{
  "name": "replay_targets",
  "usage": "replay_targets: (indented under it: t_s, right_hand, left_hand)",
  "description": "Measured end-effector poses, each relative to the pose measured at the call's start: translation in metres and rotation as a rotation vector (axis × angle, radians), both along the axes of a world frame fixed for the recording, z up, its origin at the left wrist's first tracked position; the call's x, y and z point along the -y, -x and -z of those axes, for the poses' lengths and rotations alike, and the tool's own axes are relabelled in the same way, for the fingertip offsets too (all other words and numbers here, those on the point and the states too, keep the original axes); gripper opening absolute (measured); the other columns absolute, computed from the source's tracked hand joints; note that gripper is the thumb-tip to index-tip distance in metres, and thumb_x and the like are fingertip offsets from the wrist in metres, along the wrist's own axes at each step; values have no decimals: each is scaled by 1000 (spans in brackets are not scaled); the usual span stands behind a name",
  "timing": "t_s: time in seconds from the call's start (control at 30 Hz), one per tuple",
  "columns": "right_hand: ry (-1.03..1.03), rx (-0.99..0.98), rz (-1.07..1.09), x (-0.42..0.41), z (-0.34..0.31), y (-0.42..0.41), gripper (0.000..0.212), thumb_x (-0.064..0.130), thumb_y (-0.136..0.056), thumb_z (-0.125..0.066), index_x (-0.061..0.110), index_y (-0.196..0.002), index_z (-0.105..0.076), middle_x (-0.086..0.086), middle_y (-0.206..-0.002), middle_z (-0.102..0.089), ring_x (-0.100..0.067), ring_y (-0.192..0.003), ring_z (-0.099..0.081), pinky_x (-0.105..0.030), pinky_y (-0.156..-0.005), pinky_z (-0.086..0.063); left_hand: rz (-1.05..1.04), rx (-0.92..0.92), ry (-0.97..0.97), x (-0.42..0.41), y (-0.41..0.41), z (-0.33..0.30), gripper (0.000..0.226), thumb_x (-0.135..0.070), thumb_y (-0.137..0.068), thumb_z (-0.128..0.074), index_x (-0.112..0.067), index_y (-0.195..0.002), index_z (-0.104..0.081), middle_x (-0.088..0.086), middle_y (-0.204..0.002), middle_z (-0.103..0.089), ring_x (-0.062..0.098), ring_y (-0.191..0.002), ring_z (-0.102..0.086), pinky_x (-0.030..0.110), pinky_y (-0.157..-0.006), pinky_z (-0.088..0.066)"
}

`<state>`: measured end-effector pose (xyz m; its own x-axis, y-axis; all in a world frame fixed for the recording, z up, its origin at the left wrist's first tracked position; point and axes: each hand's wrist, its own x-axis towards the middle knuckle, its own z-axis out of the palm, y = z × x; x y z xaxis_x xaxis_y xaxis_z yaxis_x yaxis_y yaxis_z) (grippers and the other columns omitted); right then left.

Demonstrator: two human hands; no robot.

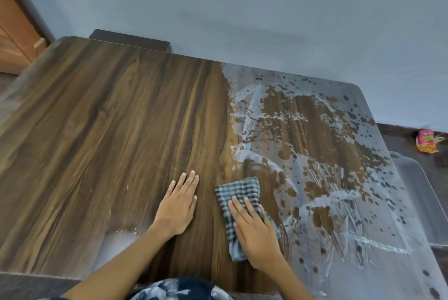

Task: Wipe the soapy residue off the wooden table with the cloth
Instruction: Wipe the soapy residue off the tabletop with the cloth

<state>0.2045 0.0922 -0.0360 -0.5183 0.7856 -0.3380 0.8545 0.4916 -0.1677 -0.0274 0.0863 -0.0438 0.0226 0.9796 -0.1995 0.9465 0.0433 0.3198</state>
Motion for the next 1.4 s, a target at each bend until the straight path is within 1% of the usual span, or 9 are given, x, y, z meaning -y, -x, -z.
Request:
replay_targets:
  t_s: [0.1, 0.23, 0.33, 0.47, 0.63, 0.8, 0.93, 1.17, 1.4]
  right_hand:
    - [-67, 25, 175, -37, -4, 3, 52, 35, -100, -9, 24, -146, -30, 9, -151, -26, -17, -138, -31, -41, -109, -33]
    - [-27, 22, 352, -124, -8, 35, 51, 34, -102, -11, 23, -151, 2, 7, -158, 6, -21, -145, 4, -44, -117, -7]
    - [-24, 17, 346, -151, -9, 72, 52, 32, -103, -14, 22, -151, 2, 5, -158, 5, -25, -145, 7, -48, -116, -1]
    - [-56, -72, 157, -103, -7, 82, 64, 46, -94, 14, 25, -151, -7, 10, -156, 0, -20, -145, 4, -40, -115, 2]
    - [-80, -90, 188, -34, 2, 39, 48, 38, -103, -11, 28, -149, -19, 12, -153, -22, -13, -143, -14, -37, -110, -15]
    - [-81, -53, 405, -100, 1, 37, 53, 43, -98, -2, 28, -149, 1, 14, -156, 4, -15, -145, 7, -42, -117, -8]
    - [-76, -29, 484, -171, -1, 78, 52, 34, -103, -15, 24, -151, 0, 8, -158, 4, -22, -145, 8, -48, -116, 0]
    - [-91, -114, 53, -98, 0, 58, 51, 39, -100, -8, 31, -150, -7, 17, -155, 1, -11, -144, 7, -35, -117, 3]
    - [-102, -67, 297, -116, 4, 21, 53, 41, -96, -2, 32, -149, 1, 17, -154, 7, -10, -144, 11, -41, -118, -6]
  left_hand:
    - [-8, 26, -10, -22, 3, 2, 69, -46, -75, 20, -21, -140, 14, -10, -149, 18, 9, -136, 21, 26, -110, 12]
    - [12, 5, -30, -47, 11, 2, 74, -47, -76, 19, -19, -144, 10, -9, -149, 16, 8, -135, 19, 28, -111, 9]
    - [6, 8, -40, -62, 15, 1, 64, -45, -90, 5, -17, -147, 4, -7, -152, 13, 10, -139, 16, 30, -112, 8]
    - [-17, 28, -20, -83, 20, 1, 53, -31, -101, -17, -15, -148, 1, -3, -157, 7, 15, -143, 9, 32, -114, 6]
    - [-13, 23, -39, -106, 25, 4, 53, -31, -101, -16, -14, -149, -3, -2, -157, 3, 17, -144, 7, 34, -115, 4]
    - [-7, 8, -37, -127, 28, 3, 53, -29, -101, -18, -13, -148, -2, 0, -157, 3, 18, -144, 6, 36, -115, 3]
    - [-16, 13, -18, -145, 26, 2, 54, -29, -101, -19, -12, -148, -1, 1, -157, 4, 20, -144, 7, 38, -115, 1]
    - [-64, 64, -51, -165, 24, 6, 54, -28, -100, -22, -12, -149, -6, 1, -157, -1, 20, -144, 6, 38, -116, 1]
    - [-103, 6, -70, -200, 29, 5, 54, -31, -100, -20, -11, -148, -6, 3, -158, -1, 21, -144, 3, 37, -117, -1]
